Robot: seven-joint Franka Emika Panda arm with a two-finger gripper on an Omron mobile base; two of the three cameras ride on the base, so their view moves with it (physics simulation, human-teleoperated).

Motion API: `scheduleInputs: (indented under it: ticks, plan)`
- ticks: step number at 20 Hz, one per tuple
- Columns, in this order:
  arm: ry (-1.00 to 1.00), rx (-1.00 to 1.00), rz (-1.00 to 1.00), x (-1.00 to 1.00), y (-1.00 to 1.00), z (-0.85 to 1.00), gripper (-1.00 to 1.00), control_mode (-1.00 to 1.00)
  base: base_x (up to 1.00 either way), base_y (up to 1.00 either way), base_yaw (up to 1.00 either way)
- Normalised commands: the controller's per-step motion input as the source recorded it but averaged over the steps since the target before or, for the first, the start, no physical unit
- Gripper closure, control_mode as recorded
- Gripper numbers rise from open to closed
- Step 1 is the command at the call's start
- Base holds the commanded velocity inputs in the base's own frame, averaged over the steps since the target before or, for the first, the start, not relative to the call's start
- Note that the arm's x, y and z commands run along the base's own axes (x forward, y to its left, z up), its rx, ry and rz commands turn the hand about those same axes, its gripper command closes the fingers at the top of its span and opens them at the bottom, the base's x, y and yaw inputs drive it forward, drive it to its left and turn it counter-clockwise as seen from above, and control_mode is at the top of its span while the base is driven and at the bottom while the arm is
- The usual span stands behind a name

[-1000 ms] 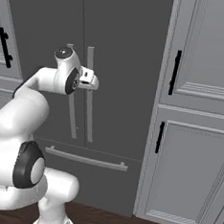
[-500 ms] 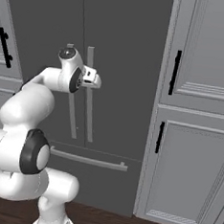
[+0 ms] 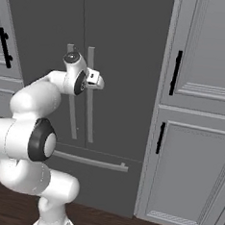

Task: Take the strawberry from the fridge and place it on top of the pancake, located on the dining counter.

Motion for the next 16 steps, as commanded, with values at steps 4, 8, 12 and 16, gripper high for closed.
scheduleInputs:
  ticks: [4,8,12,16]
  plan:
    - [-0.03,0.00,0.00,0.36,0.00,-0.09,-1.00,-1.00,0.00,0.00,0.00]
    - [-0.01,0.00,0.00,0.43,0.00,-0.12,-1.00,-1.00,0.00,0.00,0.00]
    - [-0.03,0.00,0.00,0.39,0.00,-0.17,-1.00,-1.00,0.00,0.00,0.00]
    - [-0.05,0.00,0.00,0.33,0.00,-0.24,-1.00,-1.00,0.00,0.00,0.00]
